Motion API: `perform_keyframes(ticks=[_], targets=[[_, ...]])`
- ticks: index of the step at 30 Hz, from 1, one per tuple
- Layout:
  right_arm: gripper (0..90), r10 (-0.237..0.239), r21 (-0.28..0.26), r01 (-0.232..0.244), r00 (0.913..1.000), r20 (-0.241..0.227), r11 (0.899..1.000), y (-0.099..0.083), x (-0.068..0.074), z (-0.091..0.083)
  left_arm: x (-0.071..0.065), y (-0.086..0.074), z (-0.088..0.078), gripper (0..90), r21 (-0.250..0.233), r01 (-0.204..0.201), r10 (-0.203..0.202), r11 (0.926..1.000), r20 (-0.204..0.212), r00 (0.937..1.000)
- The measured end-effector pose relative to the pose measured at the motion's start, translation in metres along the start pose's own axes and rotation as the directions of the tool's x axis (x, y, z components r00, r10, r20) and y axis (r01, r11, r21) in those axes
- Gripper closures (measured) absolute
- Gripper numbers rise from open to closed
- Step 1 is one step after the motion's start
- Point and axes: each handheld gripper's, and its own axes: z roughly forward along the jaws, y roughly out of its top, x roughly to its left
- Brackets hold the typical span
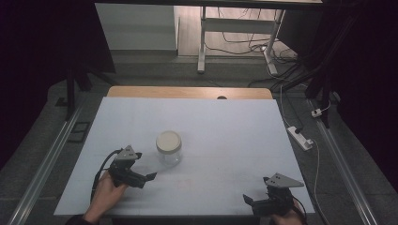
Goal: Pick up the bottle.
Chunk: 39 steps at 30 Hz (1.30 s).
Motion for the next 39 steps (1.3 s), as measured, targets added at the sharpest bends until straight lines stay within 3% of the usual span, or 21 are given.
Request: perform_keyframes(ticks=[17, 28, 31, 39], targets=[[0.0, -0.002, 0.004, 0.002, 1.0, -0.002, 1.0, 0.0, 0.0, 0.001, 0.005, 0.036, 0.034, 0.0, -0.017, -0.016, 0.016, 0.9997, -0.011, 0.9998], [0.0, -0.005, 0.006, 0.005, 1.0, -0.005, 1.0, 0.0, 0.0, 0.001, 0.001, 0.052, 0.053, 0.0, -0.01, -0.078, 0.077, 0.9969, -0.066, 0.9949], [0.0, -0.003, 0.005, 0.003, 1.0, -0.006, 1.0, 0.0, 0.0, 0.001, 0.0, 0.056, 0.056, 0.0, -0.012, -0.085, 0.084, 0.9963, -0.067, 0.9942], [0.0, -0.009, 0.008, 0.009, 0.9999, -0.008, 1.0, 0.0, 0.001, 0.001, 0.004, 0.061, 0.061, 0.0, -0.03, -0.076, 0.075, 0.9967, -0.02, 0.997]])
